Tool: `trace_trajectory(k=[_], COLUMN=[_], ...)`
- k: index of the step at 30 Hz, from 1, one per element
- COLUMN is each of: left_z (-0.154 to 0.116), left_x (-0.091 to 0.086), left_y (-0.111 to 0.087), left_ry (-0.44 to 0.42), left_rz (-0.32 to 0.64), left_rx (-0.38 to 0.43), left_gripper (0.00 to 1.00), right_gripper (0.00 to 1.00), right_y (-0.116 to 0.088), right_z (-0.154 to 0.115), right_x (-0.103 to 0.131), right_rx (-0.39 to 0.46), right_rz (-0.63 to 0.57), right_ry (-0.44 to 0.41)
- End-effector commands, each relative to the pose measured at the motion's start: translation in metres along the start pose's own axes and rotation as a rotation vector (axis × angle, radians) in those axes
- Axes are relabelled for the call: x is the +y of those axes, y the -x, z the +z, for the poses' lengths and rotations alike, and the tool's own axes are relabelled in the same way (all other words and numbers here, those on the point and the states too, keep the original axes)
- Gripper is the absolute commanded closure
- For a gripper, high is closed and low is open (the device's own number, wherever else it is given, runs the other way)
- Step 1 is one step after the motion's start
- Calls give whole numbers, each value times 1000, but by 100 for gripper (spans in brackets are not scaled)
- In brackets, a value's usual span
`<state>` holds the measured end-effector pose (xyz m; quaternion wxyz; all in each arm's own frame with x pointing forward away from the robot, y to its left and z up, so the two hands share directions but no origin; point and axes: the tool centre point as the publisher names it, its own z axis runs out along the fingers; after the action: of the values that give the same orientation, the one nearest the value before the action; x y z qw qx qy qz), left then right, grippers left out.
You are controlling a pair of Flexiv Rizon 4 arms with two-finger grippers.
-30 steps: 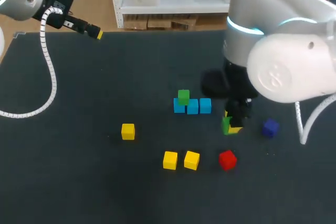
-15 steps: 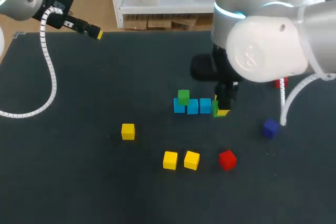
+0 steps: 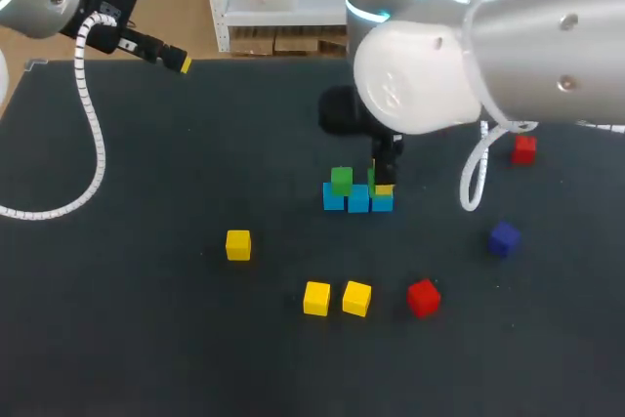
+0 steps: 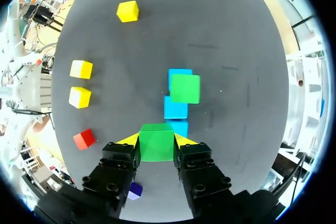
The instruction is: Place the blue cubes, place green cubes on the blue cubes, place the yellow cubes on the green cubes, then place the red cubes on the yellow cubes, and place purple cube on the red cubes.
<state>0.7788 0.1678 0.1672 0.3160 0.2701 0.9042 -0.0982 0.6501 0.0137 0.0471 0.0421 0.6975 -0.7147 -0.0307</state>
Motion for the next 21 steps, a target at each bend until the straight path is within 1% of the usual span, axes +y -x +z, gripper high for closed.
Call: trace_trajectory(k=[1, 6, 11, 15, 21], left_z=[0, 0, 0, 0, 0], left_x=[1, 1, 1, 1, 1], left_y=[0, 0, 0, 0, 0], left_ry=[-3, -3, -3, -3, -3], left_rz=[1, 1, 1, 1, 1], left_rx=[-3, -3, -3, -3, -3], left_gripper=[0, 0, 0, 0, 0], right_gripper=[100, 100, 100, 100, 100], right_y=[3, 4, 5, 5, 2], right_z=[5, 6, 9, 11, 18], right_x=[-9, -9, -11, -12, -12], right_rx=[11, 28, 14, -15, -32], right_rz=[24, 74, 74, 58, 50], right_ry=[20, -2, -1, 9, 11])
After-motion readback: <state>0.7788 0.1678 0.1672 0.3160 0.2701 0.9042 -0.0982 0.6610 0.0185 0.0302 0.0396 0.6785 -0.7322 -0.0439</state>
